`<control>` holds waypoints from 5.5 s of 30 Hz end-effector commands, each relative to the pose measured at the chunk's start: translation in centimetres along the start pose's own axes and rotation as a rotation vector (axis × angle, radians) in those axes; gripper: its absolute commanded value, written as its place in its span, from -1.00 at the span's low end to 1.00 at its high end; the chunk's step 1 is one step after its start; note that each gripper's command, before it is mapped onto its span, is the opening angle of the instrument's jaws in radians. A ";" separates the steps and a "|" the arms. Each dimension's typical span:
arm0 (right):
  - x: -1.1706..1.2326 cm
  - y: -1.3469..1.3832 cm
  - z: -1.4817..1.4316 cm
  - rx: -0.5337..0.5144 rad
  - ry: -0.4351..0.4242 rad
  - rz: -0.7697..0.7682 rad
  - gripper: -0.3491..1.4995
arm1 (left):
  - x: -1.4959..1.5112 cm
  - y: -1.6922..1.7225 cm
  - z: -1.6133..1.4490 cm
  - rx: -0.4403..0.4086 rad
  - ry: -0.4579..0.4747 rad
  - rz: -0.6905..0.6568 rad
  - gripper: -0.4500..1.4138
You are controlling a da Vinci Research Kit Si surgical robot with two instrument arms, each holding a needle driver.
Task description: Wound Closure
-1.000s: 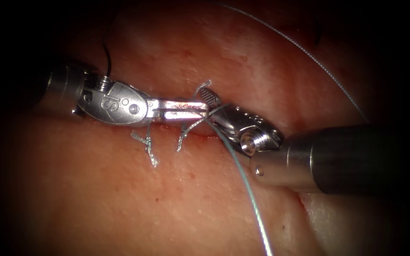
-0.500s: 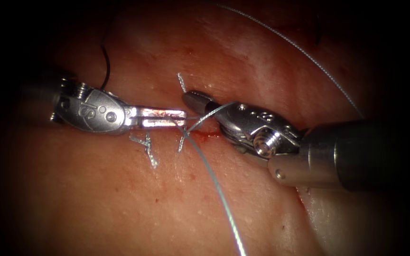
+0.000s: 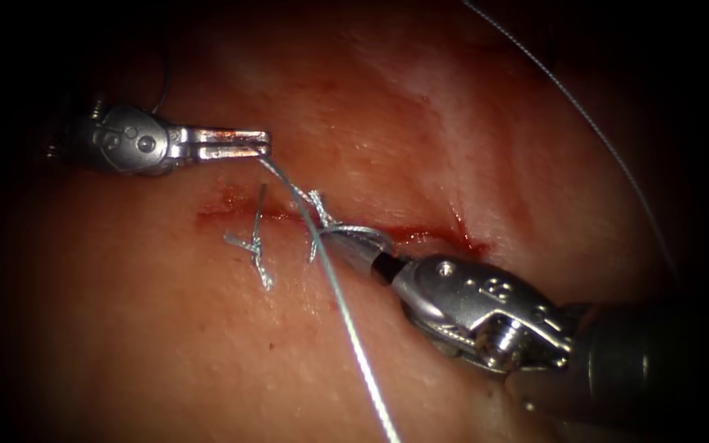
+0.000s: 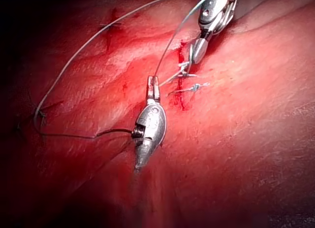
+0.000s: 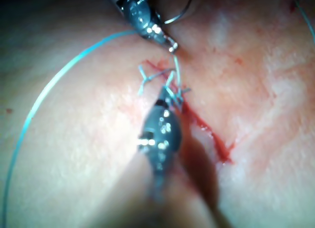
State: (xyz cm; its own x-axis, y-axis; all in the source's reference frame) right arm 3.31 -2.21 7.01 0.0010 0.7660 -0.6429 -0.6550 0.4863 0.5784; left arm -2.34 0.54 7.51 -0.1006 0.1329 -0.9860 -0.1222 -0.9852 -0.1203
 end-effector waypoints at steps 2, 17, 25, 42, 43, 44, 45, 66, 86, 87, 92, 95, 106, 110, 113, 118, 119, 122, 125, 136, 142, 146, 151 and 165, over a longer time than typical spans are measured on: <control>-0.18 -0.11 0.04 0.016 -0.013 -0.006 -1.00 | -0.03 -0.17 0.09 0.006 -0.001 -0.007 -1.00; -0.23 -0.23 0.05 0.080 -0.040 -0.017 -1.00 | -0.10 -1.00 0.43 0.051 -0.026 -0.026 -1.00; -0.26 -0.30 0.03 0.128 -0.049 -0.103 -1.00 | -0.20 -1.46 0.63 0.083 -0.040 -0.029 -1.00; -0.30 -0.46 0.04 0.257 -0.112 -0.103 -1.00 | -0.49 -1.88 0.88 0.177 -0.106 -0.009 -1.00; -0.31 -0.46 0.03 0.261 -0.116 -0.088 -1.00 | -0.50 -1.91 0.89 0.184 -0.109 -0.009 -1.00; -0.31 -0.45 0.03 0.273 -0.122 -0.078 -1.00 | -0.50 -1.92 0.90 0.189 -0.111 -0.009 -1.00; -0.32 -0.44 0.02 0.272 -0.122 -0.074 -1.00 | -0.51 -1.94 0.91 0.193 -0.113 -0.008 -1.00; -0.49 -0.53 -0.05 0.324 -0.154 -0.012 -1.00 | -1.02 -1.91 1.06 0.214 -0.193 0.038 -1.00; -0.60 -0.64 -0.20 0.319 -0.173 -0.007 -1.00 | -0.96 -1.90 1.12 0.233 -0.223 0.076 -1.00; -0.58 -0.64 -0.19 0.320 -0.170 -0.005 -1.00 | -0.96 -1.88 1.12 0.224 -0.219 0.075 -1.00; -0.54 -0.57 -0.23 0.232 -0.110 -0.049 -0.09 | -0.68 -1.60 1.14 0.164 -0.191 0.053 -1.00; -0.52 -0.51 -0.34 0.219 -0.097 -0.070 0.42 | -0.35 -1.55 1.11 0.139 -0.177 0.061 -1.00; 0.32 0.01 -0.69 0.168 -0.041 0.001 0.62 | 0.45 -1.48 0.92 0.142 -0.094 0.035 -1.00; 0.52 0.32 -0.37 0.126 -0.033 0.012 0.73 | 0.77 -1.36 0.90 0.133 -0.064 0.014 -1.00; 0.47 0.46 -0.01 0.121 -0.029 0.010 0.85 | 1.01 -1.28 0.91 0.118 -0.051 0.007 -1.00; 0.41 0.44 0.31 0.136 -0.032 0.017 0.91 | 1.27 -1.22 0.92 0.109 -0.037 0.009 -1.00; 0.41 0.43 0.34 0.142 -0.034 0.023 0.91 | 1.32 -1.21 0.92 0.107 -0.036 0.012 -1.00; 0.42 0.38 0.42 0.151 -0.038 0.024 0.89 | 1.44 -1.19 0.92 0.106 -0.028 0.020 -1.00; 0.40 0.36 0.50 0.146 -0.035 0.022 0.85 | 1.55 -1.17 0.93 0.102 -0.024 0.023 -1.00; 0.29 0.53 0.74 0.120 -0.066 0.020 0.84 | 1.66 -1.10 0.99 0.093 -0.016 0.028 -1.00; 0.30 0.43 0.94 0.134 -0.072 0.022 0.84 | 1.68 -1.09 0.98 0.088 -0.012 0.033 -1.00; 0.27 0.41 1.02 0.139 -0.073 0.019 0.82 | 1.72 -1.09 0.99 0.088 -0.011 0.030 -1.00; 0.21 0.39 1.11 0.148 -0.074 0.014 0.82 | 1.77 -1.07 1.00 0.088 -0.011 0.032 -1.00; 0.23 0.36 1.14 0.196 -0.081 -0.029 -0.83 | 1.82 -1.04 1.04 0.083 -0.006 0.036 -1.00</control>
State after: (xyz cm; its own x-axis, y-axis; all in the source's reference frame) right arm 3.88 -1.38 7.59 0.0866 0.7759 -0.6249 -0.4897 0.5794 0.6515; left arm -3.36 1.88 5.91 -0.1150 0.1017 -0.9881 -0.2003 -0.9767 -0.0773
